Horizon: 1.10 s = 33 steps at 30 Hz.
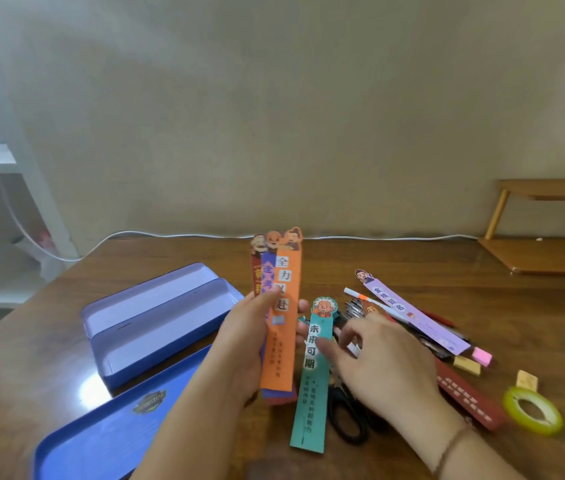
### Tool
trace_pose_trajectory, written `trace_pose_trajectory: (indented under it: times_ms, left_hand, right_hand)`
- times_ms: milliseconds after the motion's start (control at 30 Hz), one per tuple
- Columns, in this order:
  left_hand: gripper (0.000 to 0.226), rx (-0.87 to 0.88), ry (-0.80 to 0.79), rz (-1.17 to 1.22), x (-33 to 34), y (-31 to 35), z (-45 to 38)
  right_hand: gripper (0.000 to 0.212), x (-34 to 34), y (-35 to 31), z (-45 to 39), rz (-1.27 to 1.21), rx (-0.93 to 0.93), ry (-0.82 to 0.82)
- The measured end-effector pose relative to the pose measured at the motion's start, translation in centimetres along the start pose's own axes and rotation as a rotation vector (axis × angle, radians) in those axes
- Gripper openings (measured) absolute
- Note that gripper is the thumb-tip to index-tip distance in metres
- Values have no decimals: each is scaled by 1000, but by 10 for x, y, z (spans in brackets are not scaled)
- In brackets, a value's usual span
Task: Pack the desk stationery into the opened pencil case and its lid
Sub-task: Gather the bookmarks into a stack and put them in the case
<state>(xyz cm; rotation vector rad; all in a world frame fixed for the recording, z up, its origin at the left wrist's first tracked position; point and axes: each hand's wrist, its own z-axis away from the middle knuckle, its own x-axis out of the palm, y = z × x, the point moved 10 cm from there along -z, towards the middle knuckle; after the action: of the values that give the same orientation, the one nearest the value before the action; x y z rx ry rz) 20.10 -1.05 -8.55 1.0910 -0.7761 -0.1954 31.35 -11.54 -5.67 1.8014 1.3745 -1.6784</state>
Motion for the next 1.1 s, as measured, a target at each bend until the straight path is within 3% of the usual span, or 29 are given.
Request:
trace_pose_trajectory:
  times_ms: [167,333,433,533,633,833,1000,1100]
  left_hand:
    - [31,-50,68,87,-10,-5,-1]
    - [38,-72,101,59,-13,-8,-2]
    - [37,-67,110,30,-13,-10,-2]
    - [31,-58,97,-32,-7,-11,0]
    - [26,-95,39,-134,5,-18,4]
    - [23,-135,-129,-228,29,-31,12]
    - [21,-97,-130,-277,29,-33,9]
    - [20,-51,-98,-279,25,-25,7]
  right_hand:
    - [62,20,-11,-1,173,1,-112]
    - [44,15,-7,-1,78,46,-109]
    - [33,5,14,-5,-215,159,-74]
    - [24,-4,31,-6,-804,269,-20]
    - [18,2,24,-2,-1159,308,-115]
    - [18,4,14,3,-1025,238,-95]
    - [29,-10,14,1,-455,128,38]
    - [30,-25,27,-3,-190,177,28]
